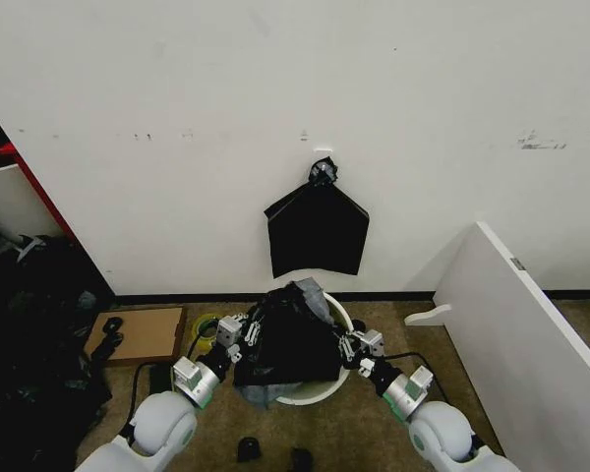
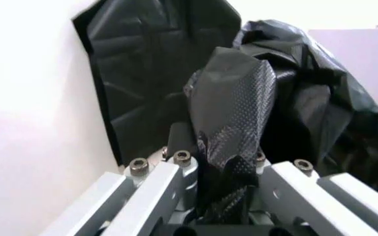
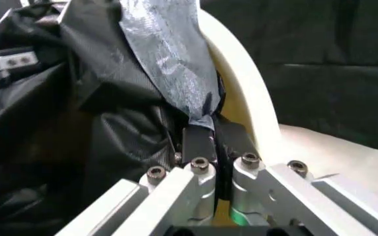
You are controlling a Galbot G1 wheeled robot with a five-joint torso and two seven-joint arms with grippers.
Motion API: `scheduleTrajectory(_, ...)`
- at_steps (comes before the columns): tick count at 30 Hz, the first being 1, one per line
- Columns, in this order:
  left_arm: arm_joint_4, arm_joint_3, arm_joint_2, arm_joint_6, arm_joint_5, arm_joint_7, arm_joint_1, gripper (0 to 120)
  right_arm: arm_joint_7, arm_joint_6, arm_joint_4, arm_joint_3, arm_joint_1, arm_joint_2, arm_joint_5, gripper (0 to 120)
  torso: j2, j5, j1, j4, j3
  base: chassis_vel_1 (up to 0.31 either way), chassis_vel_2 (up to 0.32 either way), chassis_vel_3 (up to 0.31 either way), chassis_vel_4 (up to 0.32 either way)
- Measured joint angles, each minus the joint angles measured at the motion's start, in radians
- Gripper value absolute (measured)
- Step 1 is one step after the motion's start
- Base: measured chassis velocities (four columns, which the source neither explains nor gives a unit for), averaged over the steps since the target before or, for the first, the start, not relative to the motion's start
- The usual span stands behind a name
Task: Place the garbage bag over the trash bin.
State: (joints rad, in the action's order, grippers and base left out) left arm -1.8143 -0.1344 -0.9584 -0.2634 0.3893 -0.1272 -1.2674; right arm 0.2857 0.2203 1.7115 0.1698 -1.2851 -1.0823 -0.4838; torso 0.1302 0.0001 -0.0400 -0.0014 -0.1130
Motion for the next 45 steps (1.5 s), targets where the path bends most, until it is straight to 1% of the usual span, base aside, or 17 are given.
scheduleTrajectory(3,0.022,0.008,0.000,-0.008,-0.038,-0.004,-0.005,5,-0.001,0.002,-0.001,0.003,0.002,-0.002,-0.003,0,0.000,0.0003,0.000,-0.0001,0.000,0.000,0.000,0.000,0.000)
scheduleTrajectory(5,0.053,0.014,-0.002,-0.025,-0.087,-0.009,-0.008,5,-0.001,0.006,0.003,0.007,0.007,-0.005,-0.007,0,0.000,-0.0001,0.000,0.0002,0.000,0.000,0.000,0.000,0.000)
scheduleTrajectory(9,0.084,0.010,-0.008,-0.052,-0.129,-0.015,-0.005,5,0.000,0.012,0.005,0.020,0.018,-0.009,-0.019,0,0.000,-0.0002,0.000,-0.0001,0.000,0.000,0.000,0.000,0.000)
scheduleTrajectory(13,0.104,0.002,-0.009,-0.072,-0.149,-0.023,0.000,5,0.000,0.012,0.004,0.027,0.023,-0.010,-0.037,0,0.000,0.0002,0.000,-0.0001,0.000,0.000,0.000,0.000,0.000)
scheduleTrajectory(17,0.151,-0.005,-0.007,-0.109,-0.178,-0.047,0.008,5,-0.011,0.012,0.001,0.038,0.028,-0.010,-0.093,0,0.000,0.0001,0.000,-0.0001,0.000,0.000,0.000,0.000,0.000)
scheduleTrajectory(20,0.172,-0.007,-0.007,-0.118,-0.179,-0.046,0.014,5,-0.015,0.011,0.000,0.040,0.031,-0.010,-0.136,0,0.000,0.0000,0.000,-0.0001,0.000,0.000,0.000,0.000,0.000)
scheduleTrajectory(21,0.185,-0.009,-0.006,-0.120,-0.181,-0.047,0.014,5,-0.024,0.013,0.001,0.051,0.034,-0.010,-0.157,0,0.000,0.0009,0.000,-0.0010,0.000,0.000,0.000,0.000,0.000)
scheduleTrajectory(23,0.207,-0.009,-0.007,-0.120,-0.184,-0.048,0.018,5,-0.028,0.014,0.002,0.060,0.042,-0.009,-0.211,0,0.000,-0.0005,0.000,0.0003,0.000,0.000,0.000,0.000,0.000)
scheduleTrajectory(24,0.212,-0.006,-0.011,-0.120,-0.182,-0.047,0.019,4,-0.023,0.013,-0.002,0.056,0.041,-0.010,-0.230,0,0.000,-0.0005,0.000,0.0004,-0.001,0.000,0.000,0.000,0.000)
scheduleTrajectory(25,0.216,-0.007,-0.010,-0.123,-0.182,-0.046,0.022,4,-0.015,0.018,-0.002,0.061,0.044,-0.009,-0.239,0,0.000,0.0008,0.000,0.0002,0.000,0.000,0.000,0.000,0.000)
scheduleTrajectory(27,0.218,-0.007,-0.012,-0.126,-0.179,-0.042,0.025,4,0.000,0.022,-0.002,0.060,0.042,-0.008,-0.238,0,0.000,-0.0001,0.000,0.0001,0.000,0.000,0.000,0.000,0.000)
scheduleTrajectory(28,0.221,-0.004,-0.015,-0.127,-0.178,-0.044,0.025,4,0.012,0.025,-0.002,0.057,0.038,-0.008,-0.234,0,0.000,0.0000,0.000,-0.0007,0.000,0.000,0.000,0.000,0.000)
scheduleTrajectory(32,0.220,0.002,-0.022,-0.124,-0.159,-0.044,0.025,4,0.026,0.029,0.009,0.048,0.032,-0.008,-0.209,0,0.000,-0.0001,0.000,0.0001,0.000,0.000,0.000,0.000,0.000)
scheduleTrajectory(34,0.217,0.002,-0.023,-0.124,-0.154,-0.046,0.025,4,0.023,0.029,0.004,0.046,0.033,-0.008,-0.188,0,0.000,0.0002,0.000,0.0000,0.000,0.000,0.000,0.000,0.000)
scheduleTrajectory(38,0.207,-0.007,-0.017,-0.124,-0.127,-0.066,0.025,4,-0.049,-0.009,-0.028,0.051,0.038,-0.006,-0.112,0,0.000,0.0002,0.000,-0.0002,0.000,0.000,0.000,0.000,0.000)
scheduleTrajectory(41,0.203,-0.014,-0.012,-0.132,-0.110,-0.086,0.024,4,-0.084,-0.028,-0.042,0.053,0.043,-0.005,-0.111,0,0.000,0.0001,0.000,-0.0001,0.000,0.000,0.000,0.000,0.000)
scheduleTrajectory(45,0.196,-0.052,-0.005,-0.164,-0.061,-0.157,0.023,4,-0.109,-0.046,-0.077,0.061,0.060,-0.006,-0.149,0,0.000,0.0001,0.000,0.0000,0.000,0.000,0.000,0.000,0.000)
